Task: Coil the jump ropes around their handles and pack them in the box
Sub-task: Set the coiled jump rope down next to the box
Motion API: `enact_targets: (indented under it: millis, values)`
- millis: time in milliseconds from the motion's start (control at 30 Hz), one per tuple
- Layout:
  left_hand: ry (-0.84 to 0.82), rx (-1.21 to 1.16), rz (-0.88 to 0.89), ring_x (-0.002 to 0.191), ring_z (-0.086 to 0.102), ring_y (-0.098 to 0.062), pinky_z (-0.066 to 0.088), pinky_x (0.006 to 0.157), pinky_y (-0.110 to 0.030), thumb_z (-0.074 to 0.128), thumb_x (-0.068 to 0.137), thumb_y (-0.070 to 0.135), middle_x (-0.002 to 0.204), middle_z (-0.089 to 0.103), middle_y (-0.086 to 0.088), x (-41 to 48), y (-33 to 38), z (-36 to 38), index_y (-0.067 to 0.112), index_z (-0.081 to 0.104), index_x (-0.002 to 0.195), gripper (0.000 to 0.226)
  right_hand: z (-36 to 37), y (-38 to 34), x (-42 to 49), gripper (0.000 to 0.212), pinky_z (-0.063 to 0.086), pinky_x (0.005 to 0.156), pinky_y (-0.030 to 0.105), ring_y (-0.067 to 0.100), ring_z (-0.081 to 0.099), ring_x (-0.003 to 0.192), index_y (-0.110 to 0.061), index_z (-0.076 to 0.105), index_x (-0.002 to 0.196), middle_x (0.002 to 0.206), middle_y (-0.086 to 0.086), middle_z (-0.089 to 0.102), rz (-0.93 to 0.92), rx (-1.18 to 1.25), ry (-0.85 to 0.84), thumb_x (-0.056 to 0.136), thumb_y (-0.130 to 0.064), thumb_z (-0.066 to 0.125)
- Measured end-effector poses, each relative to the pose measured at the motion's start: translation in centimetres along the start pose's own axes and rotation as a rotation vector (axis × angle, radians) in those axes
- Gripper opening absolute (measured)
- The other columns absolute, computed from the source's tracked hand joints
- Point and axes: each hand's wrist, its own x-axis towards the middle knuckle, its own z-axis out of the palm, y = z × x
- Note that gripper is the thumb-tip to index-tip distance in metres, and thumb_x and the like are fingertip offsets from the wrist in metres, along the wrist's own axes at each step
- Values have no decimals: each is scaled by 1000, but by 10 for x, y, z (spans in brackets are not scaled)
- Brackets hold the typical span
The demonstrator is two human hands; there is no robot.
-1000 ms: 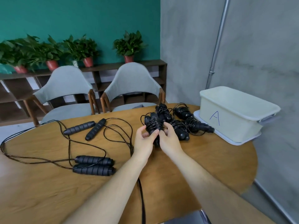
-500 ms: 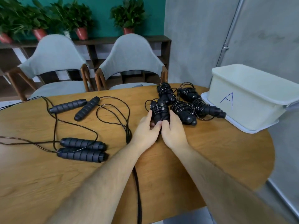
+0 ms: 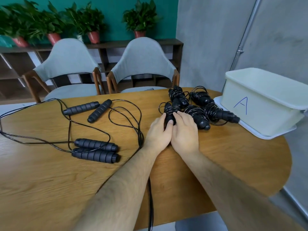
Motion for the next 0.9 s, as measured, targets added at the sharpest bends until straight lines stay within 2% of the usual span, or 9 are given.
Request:
enact_targets:
  millis: [133, 300, 400, 533, 633, 700, 767, 900]
  values:
    - [19, 32, 20, 148, 31, -13, 28, 121, -36, 35, 106, 45, 160, 38, 2, -3, 2, -1, 23, 31, 158, 56, -1, -3, -1, 44, 39, 109, 45, 26, 46, 134, -8, 60, 136, 141, 8, 56, -27, -34, 11, 95, -18, 46]
    - [39, 45, 97, 140, 38, -17, 28, 112, -26, 34, 108, 32, 150, 48, -5, -7, 6, -5, 16, 39, 153, 47, -5, -5, 1, 46, 38, 109, 43, 26, 47, 133, -9, 60, 135, 141, 7, 56, -92, -52, 16, 94, -20, 43]
    - [55, 129, 149, 136, 41, -23, 30, 116, -32, 30, 109, 25, 145, 51, -13, -10, 6, -3, 7, 40, 151, 47, -4, -3, 0, 45, 38, 110, 44, 26, 48, 133, -9, 60, 135, 141, 6, 56, -107, -61, -9, 94, -21, 45]
    - [105, 219, 193, 116, 52, -28, 40, 108, -41, 31, 108, 18, 125, 59, -18, -10, 5, 3, 1, 53, 134, 39, -4, 0, 1, 46, 38, 109, 45, 26, 50, 131, -8, 61, 134, 138, 6, 58, -114, -62, 12, 95, -25, 43]
    - [104, 238, 165, 109, 52, -27, 44, 101, -44, 35, 105, 16, 117, 58, -16, -13, 6, 0, 1, 57, 124, 32, -5, 0, 0, 42, 37, 111, 43, 26, 50, 130, -8, 61, 133, 136, 7, 60, -140, -62, 38, 92, -12, 54]
    - [87, 256, 185, 118, 49, -26, 42, 106, -41, 42, 102, 16, 126, 56, -14, -20, 13, -18, 3, 54, 131, 34, -7, -3, -3, 45, 34, 113, 41, 25, 49, 131, -7, 60, 134, 136, 6, 60, -175, -47, 38, 89, -6, 56]
    - [64, 252, 240, 124, 47, -21, 40, 108, -34, 49, 99, 19, 130, 57, -7, -33, 20, -48, 9, 55, 134, 37, -11, -4, -3, 48, 34, 113, 41, 26, 50, 130, -7, 61, 132, 135, 7, 60, -211, -13, 55, 86, -8, 50]
    - [151, 325, 311, 110, 53, -13, 41, 97, -31, 53, 98, 22, 111, 64, 9, -80, 1, -127, 18, 67, 118, 24, -23, -21, -12, 44, 37, 109, 44, 30, 53, 124, -5, 66, 123, 129, 9, 61, -209, 60, 159, 83, -8, 49]
